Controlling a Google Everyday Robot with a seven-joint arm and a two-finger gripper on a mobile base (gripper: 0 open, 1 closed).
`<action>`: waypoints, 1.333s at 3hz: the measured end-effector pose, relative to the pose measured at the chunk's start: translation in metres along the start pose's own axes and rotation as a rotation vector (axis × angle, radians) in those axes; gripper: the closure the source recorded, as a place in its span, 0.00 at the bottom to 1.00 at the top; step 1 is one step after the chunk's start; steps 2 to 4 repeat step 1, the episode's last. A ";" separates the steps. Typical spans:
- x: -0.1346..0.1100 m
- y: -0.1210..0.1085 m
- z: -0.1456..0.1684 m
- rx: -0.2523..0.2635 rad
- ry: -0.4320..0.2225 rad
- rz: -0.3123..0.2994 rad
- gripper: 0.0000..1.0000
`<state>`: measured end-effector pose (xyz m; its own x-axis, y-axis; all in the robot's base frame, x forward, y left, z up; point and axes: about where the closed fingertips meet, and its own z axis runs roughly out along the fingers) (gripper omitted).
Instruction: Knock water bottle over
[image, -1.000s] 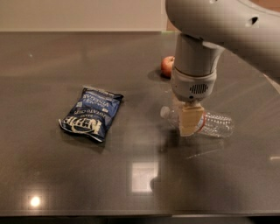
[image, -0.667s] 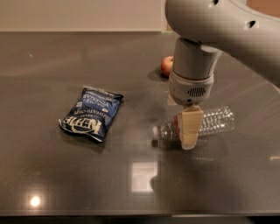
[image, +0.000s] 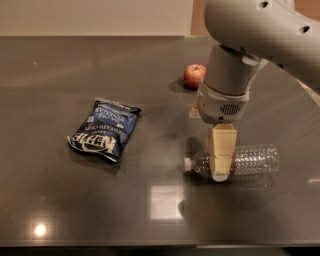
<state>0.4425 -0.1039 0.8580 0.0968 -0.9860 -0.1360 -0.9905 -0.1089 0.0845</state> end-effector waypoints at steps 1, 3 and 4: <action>-0.001 0.000 0.000 0.000 -0.006 -0.001 0.00; -0.001 0.000 0.000 0.000 -0.006 -0.001 0.00; -0.001 0.000 0.000 0.000 -0.006 -0.001 0.00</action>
Offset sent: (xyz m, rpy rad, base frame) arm 0.0000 0.0000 0.0000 0.0000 0.0000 0.0000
